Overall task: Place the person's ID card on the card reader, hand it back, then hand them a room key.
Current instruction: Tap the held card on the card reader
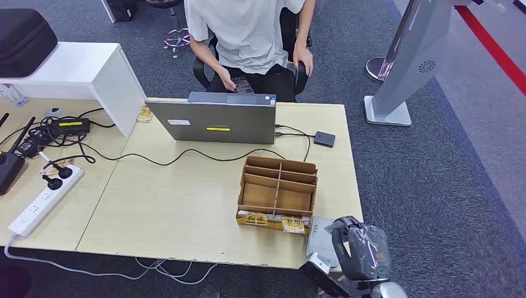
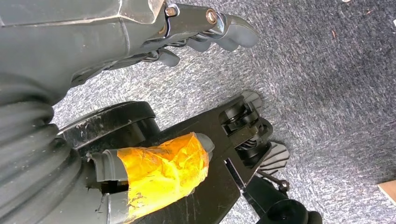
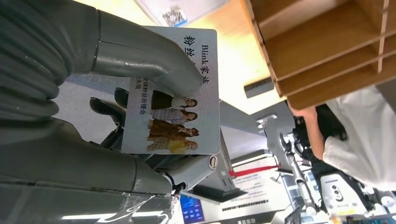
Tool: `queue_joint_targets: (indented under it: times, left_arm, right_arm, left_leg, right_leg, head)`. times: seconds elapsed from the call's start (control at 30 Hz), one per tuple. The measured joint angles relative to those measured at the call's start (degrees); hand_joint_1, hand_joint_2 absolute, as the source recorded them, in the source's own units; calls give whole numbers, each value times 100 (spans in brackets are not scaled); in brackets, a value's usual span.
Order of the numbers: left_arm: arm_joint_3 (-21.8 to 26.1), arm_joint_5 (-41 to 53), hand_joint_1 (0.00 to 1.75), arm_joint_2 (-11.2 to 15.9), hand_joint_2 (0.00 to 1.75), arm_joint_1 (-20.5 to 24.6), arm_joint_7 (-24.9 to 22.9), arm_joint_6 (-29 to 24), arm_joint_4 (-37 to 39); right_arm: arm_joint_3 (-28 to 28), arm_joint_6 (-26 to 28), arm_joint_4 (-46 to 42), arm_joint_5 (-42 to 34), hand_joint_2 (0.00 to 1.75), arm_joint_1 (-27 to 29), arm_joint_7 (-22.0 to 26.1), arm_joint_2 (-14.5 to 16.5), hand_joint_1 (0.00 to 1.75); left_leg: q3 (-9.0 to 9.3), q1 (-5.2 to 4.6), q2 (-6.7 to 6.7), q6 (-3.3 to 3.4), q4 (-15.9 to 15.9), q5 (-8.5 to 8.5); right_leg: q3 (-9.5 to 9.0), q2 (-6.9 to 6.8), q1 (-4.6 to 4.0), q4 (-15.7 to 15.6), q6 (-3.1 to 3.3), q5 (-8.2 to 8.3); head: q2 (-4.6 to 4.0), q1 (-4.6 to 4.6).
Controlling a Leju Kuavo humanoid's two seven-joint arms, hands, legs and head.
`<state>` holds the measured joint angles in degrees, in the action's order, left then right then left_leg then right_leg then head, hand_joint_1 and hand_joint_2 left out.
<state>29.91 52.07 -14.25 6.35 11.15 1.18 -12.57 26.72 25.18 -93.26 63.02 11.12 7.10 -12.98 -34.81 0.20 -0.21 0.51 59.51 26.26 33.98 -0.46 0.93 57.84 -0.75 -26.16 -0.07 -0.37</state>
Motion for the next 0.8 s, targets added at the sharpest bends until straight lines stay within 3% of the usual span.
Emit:
queue_joint_targets:
  times: [0.8]
  left_arm:
    - [10, 135, 0, 5, 175, 11, -61, -73, 0]
  right_arm:
    - [739, 300, 1129, -747, 175, -68, -183, 75, 175]
  left_leg:
    - [1, 0, 0, 0, 0, 0]
  right_leg:
    - [0, 0, 0, 0, 0, 0]
  head:
    - [0, 1]
